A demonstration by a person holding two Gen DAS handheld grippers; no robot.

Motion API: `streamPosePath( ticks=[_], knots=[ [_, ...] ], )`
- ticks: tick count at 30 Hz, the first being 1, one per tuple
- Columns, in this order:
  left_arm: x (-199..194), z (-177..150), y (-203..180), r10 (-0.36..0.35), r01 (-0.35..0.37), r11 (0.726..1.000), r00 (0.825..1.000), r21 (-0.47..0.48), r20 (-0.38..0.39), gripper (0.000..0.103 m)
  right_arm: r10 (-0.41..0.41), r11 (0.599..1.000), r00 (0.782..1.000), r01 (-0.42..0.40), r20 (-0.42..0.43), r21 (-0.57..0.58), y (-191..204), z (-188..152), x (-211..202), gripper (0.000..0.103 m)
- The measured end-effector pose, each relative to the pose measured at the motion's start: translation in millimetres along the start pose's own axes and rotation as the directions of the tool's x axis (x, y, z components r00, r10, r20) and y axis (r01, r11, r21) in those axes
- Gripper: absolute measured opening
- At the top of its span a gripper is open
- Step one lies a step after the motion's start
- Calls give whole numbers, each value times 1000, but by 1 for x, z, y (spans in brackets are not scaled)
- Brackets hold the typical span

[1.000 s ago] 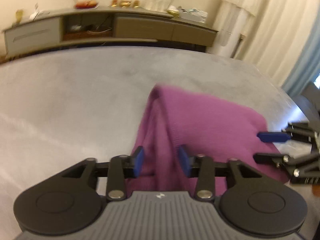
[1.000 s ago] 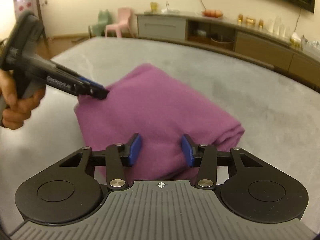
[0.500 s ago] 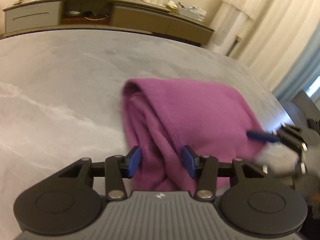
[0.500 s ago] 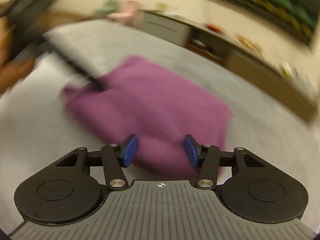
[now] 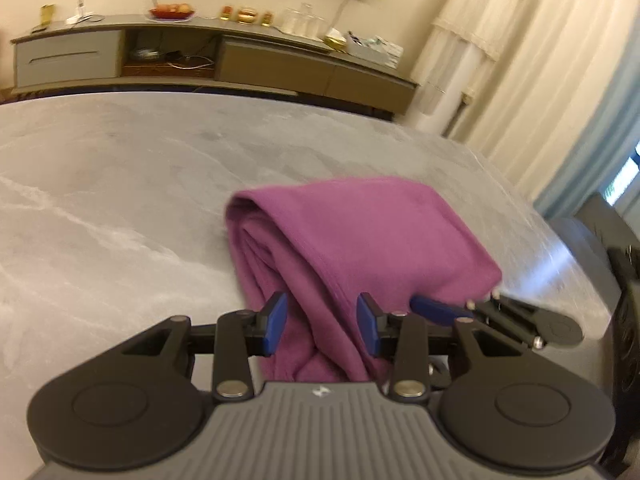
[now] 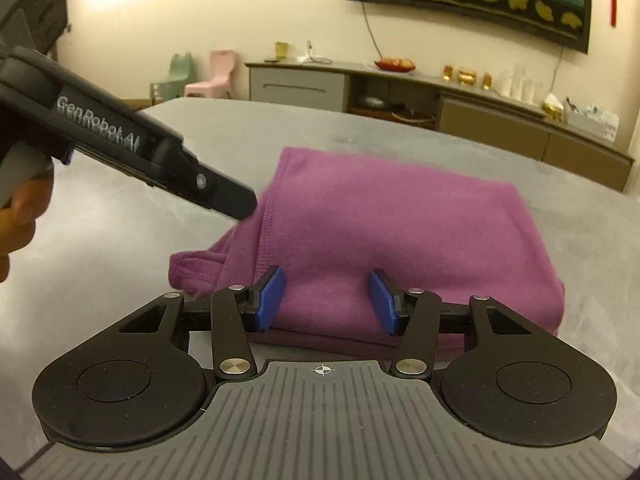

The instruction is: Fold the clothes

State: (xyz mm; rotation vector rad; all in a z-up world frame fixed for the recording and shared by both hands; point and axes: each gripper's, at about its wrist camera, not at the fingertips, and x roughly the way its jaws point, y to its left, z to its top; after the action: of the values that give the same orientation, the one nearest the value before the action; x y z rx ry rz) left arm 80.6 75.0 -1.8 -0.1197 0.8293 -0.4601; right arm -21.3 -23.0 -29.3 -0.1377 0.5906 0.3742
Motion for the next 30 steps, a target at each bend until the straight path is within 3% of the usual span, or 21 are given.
streamPosePath(
  ticks=[2,7,9,11,13,15,18,19,21,23,28,30],
  knots=[
    [2,-3,-6,-4,4,1000,1000,26,-6,38,34,999,999,-33,-24,29,-11,7,-10,45],
    [17,-9,-21,17,-13,994,999,110,-35,40,-131,986,990,126,45,109,-77,10,-36,50],
    [25,-14,-23,50,-42,990,997,134,-56,47,-79,986,991,95,-112,139,-105,-5,-7,55],
    [19,-14,-21,43,-37,991,998,128,-46,46,-17,969,995,42,-101,245,-130,-4,-15,57],
    [14,-15,-20,40,-34,990,998,134,-40,44,-23,949,999,35,-40,312,-140,3,-36,55],
    [20,-18,-22,62,-52,985,997,166,-52,44,-12,950,1000,12,-3,313,-147,7,-48,56],
    [30,-23,-24,95,-78,973,993,215,-69,46,47,973,997,-32,-59,230,-132,12,-27,52],
    [33,-23,-24,108,-90,970,992,226,-68,46,45,982,994,-26,-100,186,-126,9,-16,50],
    [40,-15,-21,137,-122,966,989,229,-49,47,13,989,992,6,-126,150,-125,8,-1,58],
    [51,1,-10,155,-145,966,987,213,-35,47,-12,990,990,32,-139,140,-127,13,10,59],
    [84,37,5,96,-94,979,995,180,-4,47,-132,989,985,139,-111,58,-146,33,33,59],
    [94,43,4,64,-64,980,998,187,8,48,-141,986,985,149,-102,79,-160,37,37,59]
  ],
)
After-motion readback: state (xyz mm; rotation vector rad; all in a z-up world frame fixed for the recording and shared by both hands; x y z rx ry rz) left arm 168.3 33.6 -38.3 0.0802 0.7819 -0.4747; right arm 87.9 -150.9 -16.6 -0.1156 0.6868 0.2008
